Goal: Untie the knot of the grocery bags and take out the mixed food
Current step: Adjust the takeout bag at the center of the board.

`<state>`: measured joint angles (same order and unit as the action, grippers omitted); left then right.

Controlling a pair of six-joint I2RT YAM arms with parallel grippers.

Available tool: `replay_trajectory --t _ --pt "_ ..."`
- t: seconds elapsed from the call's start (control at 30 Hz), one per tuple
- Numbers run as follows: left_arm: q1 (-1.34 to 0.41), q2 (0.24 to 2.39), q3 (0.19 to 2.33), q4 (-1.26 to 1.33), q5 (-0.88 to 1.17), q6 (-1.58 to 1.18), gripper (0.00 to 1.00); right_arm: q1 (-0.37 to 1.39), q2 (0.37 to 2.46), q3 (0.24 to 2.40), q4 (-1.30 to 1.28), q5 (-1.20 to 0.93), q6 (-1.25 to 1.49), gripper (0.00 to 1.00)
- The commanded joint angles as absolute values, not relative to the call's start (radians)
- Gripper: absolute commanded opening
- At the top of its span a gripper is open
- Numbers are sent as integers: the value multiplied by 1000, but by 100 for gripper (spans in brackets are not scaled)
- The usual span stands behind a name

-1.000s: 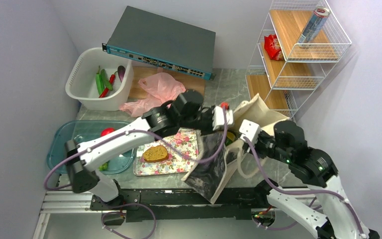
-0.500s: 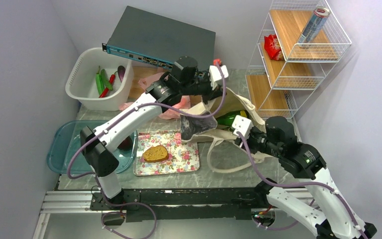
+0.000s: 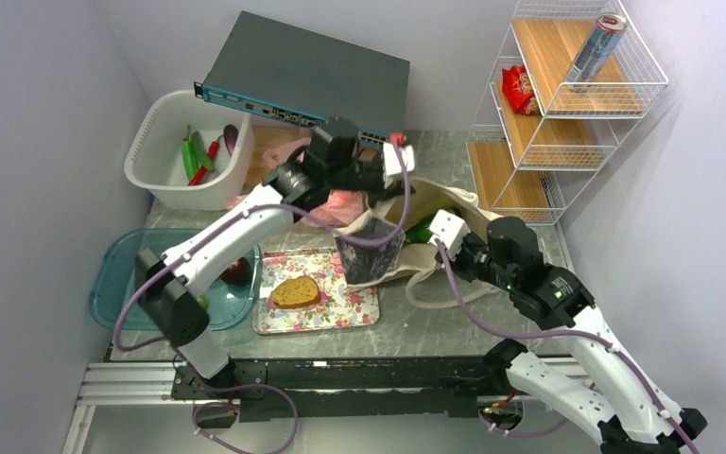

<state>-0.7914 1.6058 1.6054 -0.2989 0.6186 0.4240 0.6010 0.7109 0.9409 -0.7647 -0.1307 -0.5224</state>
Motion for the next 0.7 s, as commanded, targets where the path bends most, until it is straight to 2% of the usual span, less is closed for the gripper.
replay_trajectory --t 0.0,0.13,0.23,0.47,0.57,0.67 --pt "-673 1695 1953 -91 692 401 0 600 749 927 -595 -57 -556 30" --pt "-619 1747 2082 -38 725 397 0 601 832 927 -502 -27 -554 28" --pt "-614 1706 2063 -20 766 430 0 601 881 934 -415 -5 -533 26" --pt "-619 1412 1604 -138 886 632 0 604 913 810 -360 -10 -553 21" --pt "-649 1318 1465 -241 894 694 0 605 877 799 -485 -168 -597 21" --pt "-682 1252 1381 -227 864 683 0 609 847 829 -728 -358 -675 22"
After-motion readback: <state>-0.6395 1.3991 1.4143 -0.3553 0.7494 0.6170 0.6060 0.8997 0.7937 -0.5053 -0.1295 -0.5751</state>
